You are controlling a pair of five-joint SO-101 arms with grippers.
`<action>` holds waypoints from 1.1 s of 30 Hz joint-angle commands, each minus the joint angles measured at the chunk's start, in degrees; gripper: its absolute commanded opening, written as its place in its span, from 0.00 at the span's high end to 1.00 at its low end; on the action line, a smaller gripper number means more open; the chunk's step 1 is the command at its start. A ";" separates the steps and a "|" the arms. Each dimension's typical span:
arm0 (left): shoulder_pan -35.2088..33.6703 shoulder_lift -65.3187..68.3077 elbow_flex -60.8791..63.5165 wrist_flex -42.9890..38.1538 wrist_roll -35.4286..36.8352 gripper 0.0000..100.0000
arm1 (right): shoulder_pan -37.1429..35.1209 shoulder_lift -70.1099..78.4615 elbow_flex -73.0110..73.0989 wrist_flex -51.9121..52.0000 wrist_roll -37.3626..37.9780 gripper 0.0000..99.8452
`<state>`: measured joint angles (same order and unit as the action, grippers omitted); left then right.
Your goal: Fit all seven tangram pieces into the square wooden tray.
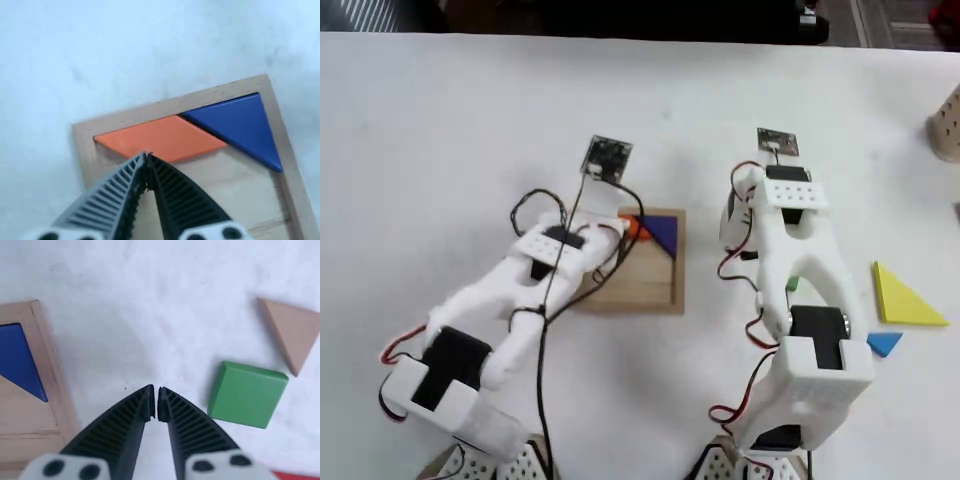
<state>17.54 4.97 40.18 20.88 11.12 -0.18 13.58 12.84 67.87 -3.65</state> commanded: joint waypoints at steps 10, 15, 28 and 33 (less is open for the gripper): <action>-0.40 -0.04 -2.20 -1.93 -1.41 0.98 | -0.57 -0.31 -0.26 -0.84 0.79 0.98; -0.48 3.74 -5.36 -1.85 -1.41 0.98 | -0.57 -0.31 -0.26 -0.84 0.79 0.98; -0.40 7.25 -9.93 -0.62 -1.58 0.98 | -0.57 -0.31 -0.26 -0.92 0.79 0.98; -0.92 3.74 -8.88 1.67 -1.49 0.98 | -0.66 -0.31 -0.35 -0.92 0.79 0.98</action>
<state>17.63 12.26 32.44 20.18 11.12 -0.35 13.58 12.84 67.69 -3.65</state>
